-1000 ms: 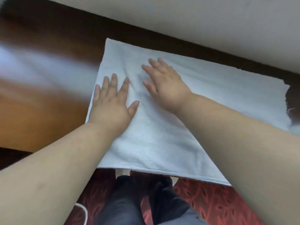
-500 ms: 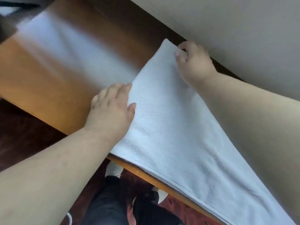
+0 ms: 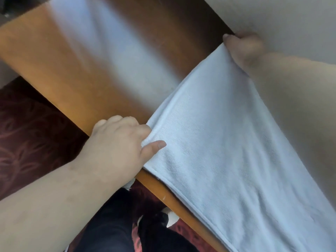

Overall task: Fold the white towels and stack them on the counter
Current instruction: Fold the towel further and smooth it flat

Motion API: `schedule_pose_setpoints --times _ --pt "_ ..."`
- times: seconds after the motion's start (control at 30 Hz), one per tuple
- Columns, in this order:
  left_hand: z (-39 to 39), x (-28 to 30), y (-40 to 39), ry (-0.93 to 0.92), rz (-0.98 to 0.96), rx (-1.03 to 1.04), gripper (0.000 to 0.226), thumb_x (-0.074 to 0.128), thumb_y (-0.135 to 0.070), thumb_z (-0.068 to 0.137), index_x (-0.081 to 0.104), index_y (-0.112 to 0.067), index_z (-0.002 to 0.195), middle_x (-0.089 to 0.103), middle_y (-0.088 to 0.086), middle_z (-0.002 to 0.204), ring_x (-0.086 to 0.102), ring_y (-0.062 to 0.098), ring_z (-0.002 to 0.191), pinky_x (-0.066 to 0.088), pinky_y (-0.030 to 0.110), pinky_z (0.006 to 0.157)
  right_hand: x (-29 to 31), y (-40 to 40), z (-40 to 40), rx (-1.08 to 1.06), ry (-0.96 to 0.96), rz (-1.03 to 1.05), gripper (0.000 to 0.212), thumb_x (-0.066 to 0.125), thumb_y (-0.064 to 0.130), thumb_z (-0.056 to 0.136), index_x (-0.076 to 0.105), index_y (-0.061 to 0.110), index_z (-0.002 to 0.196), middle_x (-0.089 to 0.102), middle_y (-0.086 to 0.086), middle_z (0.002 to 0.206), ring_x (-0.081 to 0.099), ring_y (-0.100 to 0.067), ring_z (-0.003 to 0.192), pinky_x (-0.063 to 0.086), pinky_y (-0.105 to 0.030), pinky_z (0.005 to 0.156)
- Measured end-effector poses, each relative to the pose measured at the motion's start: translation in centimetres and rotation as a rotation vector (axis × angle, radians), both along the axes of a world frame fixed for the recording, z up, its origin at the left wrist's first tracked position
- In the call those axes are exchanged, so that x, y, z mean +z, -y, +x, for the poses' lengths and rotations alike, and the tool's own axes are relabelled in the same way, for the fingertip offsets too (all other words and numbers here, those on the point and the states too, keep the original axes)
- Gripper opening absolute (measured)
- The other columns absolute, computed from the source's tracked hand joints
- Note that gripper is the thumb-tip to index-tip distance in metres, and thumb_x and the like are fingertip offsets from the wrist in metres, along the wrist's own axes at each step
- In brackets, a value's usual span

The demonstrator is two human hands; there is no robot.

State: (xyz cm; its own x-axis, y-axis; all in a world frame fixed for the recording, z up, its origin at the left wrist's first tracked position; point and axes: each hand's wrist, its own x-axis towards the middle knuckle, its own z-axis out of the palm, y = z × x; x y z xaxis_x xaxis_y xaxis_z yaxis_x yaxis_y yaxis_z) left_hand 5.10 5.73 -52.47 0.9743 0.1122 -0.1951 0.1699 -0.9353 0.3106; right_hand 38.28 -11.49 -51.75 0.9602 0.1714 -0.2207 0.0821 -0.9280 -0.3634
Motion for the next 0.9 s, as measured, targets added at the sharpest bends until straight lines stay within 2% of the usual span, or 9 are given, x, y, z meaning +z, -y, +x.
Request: schedule_pose_setpoints --times 0.07,0.13,0.23,0.3,0.37,0.43,0.5,0.7,0.9 --pt "0.7 0.1 -0.6 -0.049 0.028 -0.002 0.067 0.003 -0.076 0.086 0.036 -0.026 0.055 0.040 -0.009 0.058 0.040 0.012 0.062 0.029 0.032 0.068 0.3 0.2 0.5 -0.006 0.040 0.039 0.045 0.046 0.050 0.099 0.063 0.021 0.130 0.061 -0.001 0.133 0.053 -0.023 0.126 0.030 -0.016 0.087" --pt "1.2 0.0 -1.1 -0.048 -0.007 0.012 0.071 -0.002 -0.075 0.083 0.035 -0.023 0.052 0.038 -0.007 0.054 0.037 0.010 0.057 0.030 0.033 0.067 0.4 0.2 0.7 0.065 0.088 -0.034 0.045 0.041 0.047 0.102 0.063 0.018 0.129 0.061 -0.007 0.135 0.051 -0.028 0.128 0.033 -0.020 0.092" --pt "1.2 -0.3 -1.3 0.017 -0.073 -0.001 0.069 0.007 -0.077 0.086 0.031 -0.023 0.049 0.034 -0.007 0.050 0.034 0.009 0.052 0.028 0.034 0.063 0.6 -0.6 0.6 0.182 0.131 -0.155 0.046 0.037 0.042 0.105 0.062 0.009 0.125 0.061 -0.017 0.128 0.053 -0.034 0.121 0.038 -0.030 0.098" --pt "0.8 -0.5 -1.4 0.073 -0.068 -0.026 0.064 0.018 -0.074 0.088 0.029 -0.025 0.049 0.033 -0.009 0.049 0.035 0.010 0.052 0.029 0.033 0.062 0.8 -0.6 0.8 0.257 0.157 -0.073 0.034 0.043 0.033 0.104 0.061 0.015 0.125 0.062 -0.007 0.120 0.055 -0.024 0.112 0.039 -0.025 0.093" --pt "0.4 -0.7 -1.5 0.126 -0.058 -0.049 0.057 0.028 -0.069 0.089 0.025 -0.027 0.050 0.031 -0.011 0.051 0.035 0.011 0.053 0.030 0.033 0.060 1.8 -0.2 0.5 0.465 0.117 -0.013 0.031 0.045 0.016 0.099 0.064 0.019 0.123 0.057 0.002 0.119 0.052 -0.012 0.109 0.038 -0.017 0.093" --pt "0.3 -0.8 -1.4 0.155 -0.063 -0.064 0.053 0.033 -0.065 0.089 0.023 -0.029 0.052 0.031 -0.012 0.051 0.035 0.012 0.052 0.032 0.033 0.059 2.7 0.4 0.8 0.698 0.076 -0.173 0.032 0.045 0.007 0.091 0.069 0.016 0.110 0.059 -0.003 0.119 0.053 -0.018 0.111 0.038 -0.020 0.090" --pt "0.4 -0.7 -1.5 0.164 -0.062 -0.070 0.051 0.033 -0.062 0.090 0.021 -0.030 0.053 0.030 -0.013 0.052 0.034 0.012 0.052 0.033 0.034 0.058 3.3 0.1 1.4 0.776 0.111 -0.341 0.027 0.048 0.005 0.088 0.068 0.012 0.104 0.057 -0.009 0.118 0.053 -0.028 0.112 0.040 -0.028 0.088" --pt "0.8 -0.5 -2.2 0.096 -0.136 -0.021 0.043 0.029 -0.055 0.089 0.023 -0.031 0.053 0.032 -0.011 0.056 0.035 0.015 0.058 0.028 0.034 0.064 3.0 -2.3 2.2 0.691 0.249 -0.542 0.025 0.044 0.017 0.093 0.061 0.015 0.111 0.055 -0.011 0.121 0.054 -0.040 0.106 0.044 -0.042 0.086" --pt "4.6 -0.2 -5.1 -0.106 0.026 0.080 0.033 0.042 -0.054 0.076 0.041 -0.025 0.061 0.044 -0.007 0.068 0.043 0.020 0.071 0.029 0.036 0.069 1.1 -4.3 1.4 0.351 0.286 -0.383 0.030 0.040 0.017 0.092 0.058 0.016 0.115 0.060 -0.016 0.118 0.057 -0.039 0.108 0.043 -0.041 0.094"
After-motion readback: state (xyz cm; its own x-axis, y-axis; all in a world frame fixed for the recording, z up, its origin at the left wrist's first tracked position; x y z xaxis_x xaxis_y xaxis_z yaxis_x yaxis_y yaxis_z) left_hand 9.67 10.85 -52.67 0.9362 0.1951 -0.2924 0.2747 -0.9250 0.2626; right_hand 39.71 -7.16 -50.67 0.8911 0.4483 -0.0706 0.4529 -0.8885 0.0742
